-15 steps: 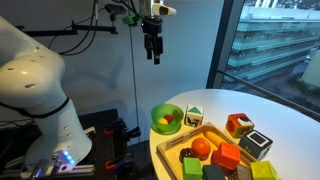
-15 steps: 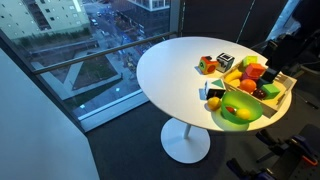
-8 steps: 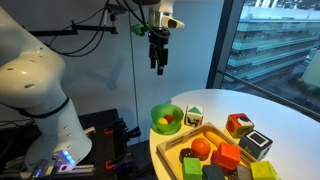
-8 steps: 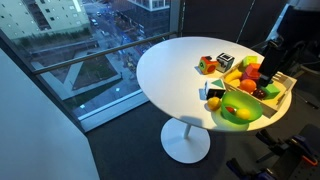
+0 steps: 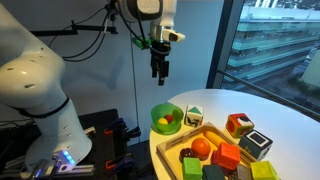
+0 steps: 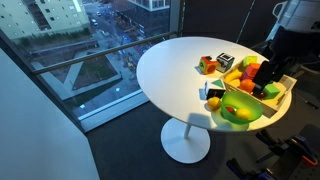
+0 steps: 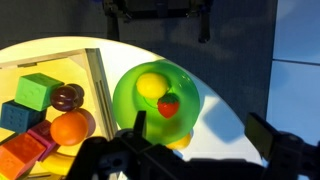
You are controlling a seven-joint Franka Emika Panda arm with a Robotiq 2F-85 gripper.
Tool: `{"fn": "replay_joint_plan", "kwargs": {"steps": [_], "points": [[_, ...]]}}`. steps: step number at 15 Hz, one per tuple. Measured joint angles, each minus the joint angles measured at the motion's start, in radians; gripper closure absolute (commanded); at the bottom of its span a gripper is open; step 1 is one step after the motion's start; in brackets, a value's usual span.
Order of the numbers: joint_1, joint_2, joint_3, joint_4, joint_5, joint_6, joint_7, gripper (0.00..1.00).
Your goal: Pick up the red strawberry toy from the green bowl and put it on the table
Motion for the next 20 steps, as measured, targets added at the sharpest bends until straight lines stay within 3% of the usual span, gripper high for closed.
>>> {"fn": "replay_joint_plan", "kwargs": {"steps": [8,20], "points": [[-0.018,0.054,-0.015,-0.081,-0.061,0.151,-0.001,0.00],[-0.022,0.071,-0.022,-0.083,-0.064,0.154,-0.001,0.00]]}}
